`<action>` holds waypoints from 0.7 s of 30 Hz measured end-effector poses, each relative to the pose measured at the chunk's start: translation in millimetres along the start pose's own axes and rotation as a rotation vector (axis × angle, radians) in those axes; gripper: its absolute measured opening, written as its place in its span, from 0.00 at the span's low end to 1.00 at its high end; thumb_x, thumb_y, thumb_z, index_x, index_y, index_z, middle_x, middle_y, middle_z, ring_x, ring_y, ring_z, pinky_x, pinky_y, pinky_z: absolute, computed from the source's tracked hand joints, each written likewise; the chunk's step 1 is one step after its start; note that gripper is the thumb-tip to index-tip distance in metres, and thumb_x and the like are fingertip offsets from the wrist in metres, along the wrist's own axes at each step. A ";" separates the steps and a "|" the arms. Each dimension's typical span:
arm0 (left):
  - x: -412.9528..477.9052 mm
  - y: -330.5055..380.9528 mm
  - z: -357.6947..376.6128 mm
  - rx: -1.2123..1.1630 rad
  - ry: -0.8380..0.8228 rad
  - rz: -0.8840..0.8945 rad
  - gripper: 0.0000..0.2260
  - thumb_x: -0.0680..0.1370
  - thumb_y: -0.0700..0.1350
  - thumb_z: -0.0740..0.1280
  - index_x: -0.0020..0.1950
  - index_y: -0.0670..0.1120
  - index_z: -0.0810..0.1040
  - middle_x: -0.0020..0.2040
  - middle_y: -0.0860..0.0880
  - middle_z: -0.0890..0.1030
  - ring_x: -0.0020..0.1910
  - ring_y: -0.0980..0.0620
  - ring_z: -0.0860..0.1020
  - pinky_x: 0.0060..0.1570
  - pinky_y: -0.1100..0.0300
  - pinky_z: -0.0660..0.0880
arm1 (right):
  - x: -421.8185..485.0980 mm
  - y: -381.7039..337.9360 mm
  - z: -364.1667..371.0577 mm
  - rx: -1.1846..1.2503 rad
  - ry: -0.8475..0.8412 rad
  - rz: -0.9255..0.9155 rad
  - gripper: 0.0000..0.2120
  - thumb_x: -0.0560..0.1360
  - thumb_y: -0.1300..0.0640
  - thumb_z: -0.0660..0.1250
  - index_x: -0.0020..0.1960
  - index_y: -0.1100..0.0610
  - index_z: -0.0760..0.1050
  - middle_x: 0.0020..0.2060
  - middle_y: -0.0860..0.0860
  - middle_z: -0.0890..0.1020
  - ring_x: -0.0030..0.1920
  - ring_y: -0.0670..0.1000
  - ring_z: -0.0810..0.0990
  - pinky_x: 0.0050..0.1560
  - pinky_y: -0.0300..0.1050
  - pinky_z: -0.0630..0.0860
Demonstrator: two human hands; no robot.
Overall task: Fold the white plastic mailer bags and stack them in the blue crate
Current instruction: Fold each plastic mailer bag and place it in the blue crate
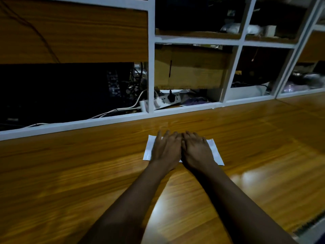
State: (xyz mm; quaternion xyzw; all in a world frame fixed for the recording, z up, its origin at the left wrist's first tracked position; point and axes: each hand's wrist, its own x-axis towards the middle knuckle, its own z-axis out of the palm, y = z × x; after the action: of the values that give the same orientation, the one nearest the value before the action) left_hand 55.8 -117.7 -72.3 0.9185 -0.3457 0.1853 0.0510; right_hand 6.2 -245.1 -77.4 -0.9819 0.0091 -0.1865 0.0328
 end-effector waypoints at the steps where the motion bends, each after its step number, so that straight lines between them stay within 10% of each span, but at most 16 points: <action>1: 3.1 3.4 4.5 -0.013 -0.025 0.004 0.21 0.81 0.49 0.60 0.74 0.47 0.68 0.74 0.47 0.69 0.74 0.43 0.65 0.73 0.44 0.57 | 1.9 -1.7 0.9 0.025 -0.022 0.011 0.26 0.79 0.49 0.51 0.70 0.63 0.71 0.67 0.61 0.75 0.67 0.65 0.73 0.64 0.65 0.68; 6: 8.3 -4.3 18.7 -0.107 -0.071 0.001 0.24 0.82 0.46 0.58 0.78 0.46 0.61 0.78 0.47 0.62 0.76 0.42 0.60 0.72 0.47 0.56 | 10.7 4.3 7.5 -0.018 -0.245 0.093 0.27 0.84 0.49 0.48 0.80 0.56 0.51 0.80 0.54 0.54 0.79 0.58 0.51 0.76 0.61 0.50; 17: 20.6 -19.0 40.0 -0.001 -0.242 0.004 0.44 0.70 0.56 0.25 0.78 0.42 0.62 0.79 0.41 0.59 0.78 0.40 0.55 0.75 0.45 0.49 | 16.8 6.5 6.5 -0.032 -0.339 0.142 0.27 0.85 0.48 0.43 0.81 0.57 0.46 0.81 0.54 0.47 0.80 0.57 0.45 0.77 0.60 0.47; 21: 19.0 -22.2 33.0 -0.070 -0.274 -0.098 0.40 0.75 0.59 0.29 0.79 0.45 0.60 0.79 0.41 0.58 0.78 0.40 0.54 0.75 0.43 0.48 | 15.9 8.5 4.0 -0.024 -0.359 0.172 0.28 0.85 0.45 0.42 0.81 0.57 0.45 0.81 0.54 0.45 0.80 0.57 0.44 0.77 0.59 0.45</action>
State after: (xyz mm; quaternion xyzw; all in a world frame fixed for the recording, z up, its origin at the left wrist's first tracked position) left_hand 93.5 -119.9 -95.0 0.9486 -0.3102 0.0436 0.0442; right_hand 22.4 -253.8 -75.9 -0.9953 0.0894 -0.0048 0.0382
